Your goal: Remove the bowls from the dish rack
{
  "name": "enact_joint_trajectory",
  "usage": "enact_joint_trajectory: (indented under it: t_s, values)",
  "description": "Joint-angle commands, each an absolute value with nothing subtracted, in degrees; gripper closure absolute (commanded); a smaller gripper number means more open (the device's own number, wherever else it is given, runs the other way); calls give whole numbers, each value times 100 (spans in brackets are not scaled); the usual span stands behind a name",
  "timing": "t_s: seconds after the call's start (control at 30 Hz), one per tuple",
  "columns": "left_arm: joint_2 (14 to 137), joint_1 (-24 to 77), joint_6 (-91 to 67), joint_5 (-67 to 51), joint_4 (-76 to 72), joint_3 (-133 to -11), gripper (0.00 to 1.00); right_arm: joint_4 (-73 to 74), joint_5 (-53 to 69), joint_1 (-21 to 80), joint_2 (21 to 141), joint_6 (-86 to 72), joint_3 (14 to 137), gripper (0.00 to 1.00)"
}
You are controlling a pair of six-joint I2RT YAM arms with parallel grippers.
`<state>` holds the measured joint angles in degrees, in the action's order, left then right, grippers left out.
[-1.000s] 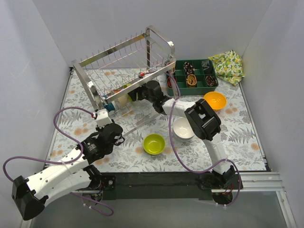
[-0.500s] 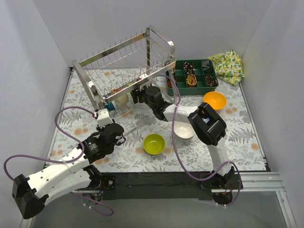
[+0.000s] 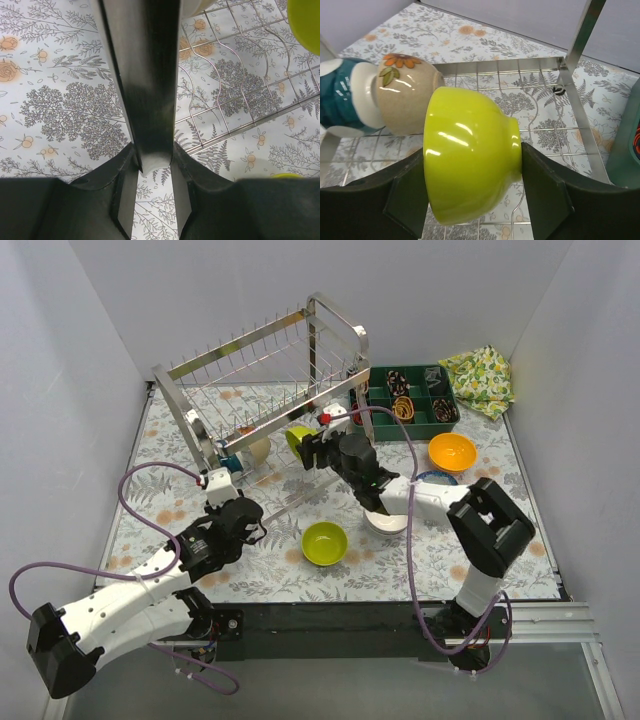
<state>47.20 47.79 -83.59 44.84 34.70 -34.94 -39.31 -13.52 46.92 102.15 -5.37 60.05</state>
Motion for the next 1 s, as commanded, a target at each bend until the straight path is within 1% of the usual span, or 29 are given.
enact_joint_trajectory:
  t_s: [0.0, 0.03, 0.07, 0.13, 0.17, 0.27, 0.3, 0.43, 0.53, 0.63, 0.67, 0.83, 0.87, 0.93, 0.97]
  values:
    - [4720, 4781, -8490, 4342, 3190, -3586, 69, -4035, -836, 4720, 9284, -843, 5548, 98]
    - [4694, 4781, -8490, 4342, 3234, -3595, 67, -3878, -696, 4720, 9159, -913, 5450, 98]
    - [4606, 4781, -8499, 4316, 3260, -3603, 60, -3798, -625, 4720, 8897, -958, 5345, 98]
    - [4527, 4781, -8560, 4281, 3374, -3612, 52, -3683, -406, 4728, 8650, -1028, 5002, 98]
    - [4422, 4781, -8613, 4245, 3436, -3621, 46, -3613, -335, 4720, 8414, -1133, 4879, 98]
    - [4290, 4781, -8762, 3956, 3621, -3621, 37, -3455, -44, 4720, 7991, -1309, 4492, 98]
    - [4176, 4781, -8806, 3738, 3691, -3621, 32, -3411, 121, 4720, 7894, -1362, 4413, 97]
    - [3877, 4781, -8921, 3271, 4059, -3682, 22, -3147, 623, 4720, 7506, -1538, 4131, 97]
    - [3657, 4781, -8903, 2876, 4262, -3726, 16, -2796, 616, 4720, 7374, -1521, 4148, 97]
    - [3490, 4781, -8859, 2664, 4377, -3753, 14, -2173, 475, 4720, 7330, -1407, 4227, 90]
    - [3454, 4781, -8868, 2654, 4377, -3727, 13, -2023, 509, 4728, 7330, -1380, 4280, 85]
    - [3217, 4781, -8763, 2707, 4131, -3560, 13, -900, 896, 4763, 7426, -1152, 4517, 72]
    - [3217, 4781, -8754, 2759, 4087, -3499, 12, -749, 870, 4781, 7470, -1143, 4570, 67]
    - [3234, 4781, -8710, 2830, 3939, -3419, 12, -520, 600, 4904, 7523, -1134, 4658, 60]
    - [3243, 4781, -8701, 2900, 3894, -3323, 12, -362, 467, 4948, 7567, -1142, 4684, 53]
